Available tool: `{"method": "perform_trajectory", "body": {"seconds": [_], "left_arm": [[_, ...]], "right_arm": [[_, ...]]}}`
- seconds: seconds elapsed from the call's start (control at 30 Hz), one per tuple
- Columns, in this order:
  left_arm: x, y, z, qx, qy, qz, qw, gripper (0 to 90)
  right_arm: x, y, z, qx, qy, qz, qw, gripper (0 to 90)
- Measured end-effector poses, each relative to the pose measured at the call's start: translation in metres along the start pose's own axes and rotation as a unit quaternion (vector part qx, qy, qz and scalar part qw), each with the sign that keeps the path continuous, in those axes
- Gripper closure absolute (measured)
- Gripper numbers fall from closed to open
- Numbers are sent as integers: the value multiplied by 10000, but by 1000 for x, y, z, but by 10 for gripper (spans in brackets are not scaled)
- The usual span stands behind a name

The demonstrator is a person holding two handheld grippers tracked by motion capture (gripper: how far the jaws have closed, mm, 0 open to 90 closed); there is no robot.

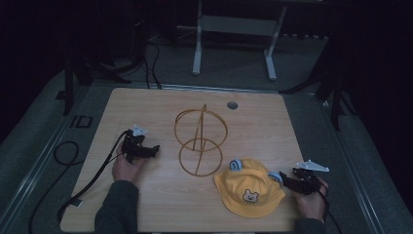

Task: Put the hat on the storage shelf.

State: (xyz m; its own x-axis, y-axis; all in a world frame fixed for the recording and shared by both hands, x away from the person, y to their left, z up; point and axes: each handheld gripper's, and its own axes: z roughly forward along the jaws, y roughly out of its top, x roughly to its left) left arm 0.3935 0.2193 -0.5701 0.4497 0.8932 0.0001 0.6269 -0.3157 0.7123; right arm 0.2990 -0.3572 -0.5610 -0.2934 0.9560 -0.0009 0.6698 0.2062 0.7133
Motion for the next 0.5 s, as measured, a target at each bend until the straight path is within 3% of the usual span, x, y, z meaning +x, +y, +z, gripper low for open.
{"method": "perform_trajectory", "body": {"seconds": [0.17, 0.5], "left_arm": [[0, 0, 0, -2, 1, -8, 10000, 139], [0, -1, -1, 0, 0, -2, 10000, 139]], "right_arm": [[0, -2, 0, -57, -13, 15, 10000, 381], [1, 3, 0, 110, -5, 2, 9999, 394]]}}
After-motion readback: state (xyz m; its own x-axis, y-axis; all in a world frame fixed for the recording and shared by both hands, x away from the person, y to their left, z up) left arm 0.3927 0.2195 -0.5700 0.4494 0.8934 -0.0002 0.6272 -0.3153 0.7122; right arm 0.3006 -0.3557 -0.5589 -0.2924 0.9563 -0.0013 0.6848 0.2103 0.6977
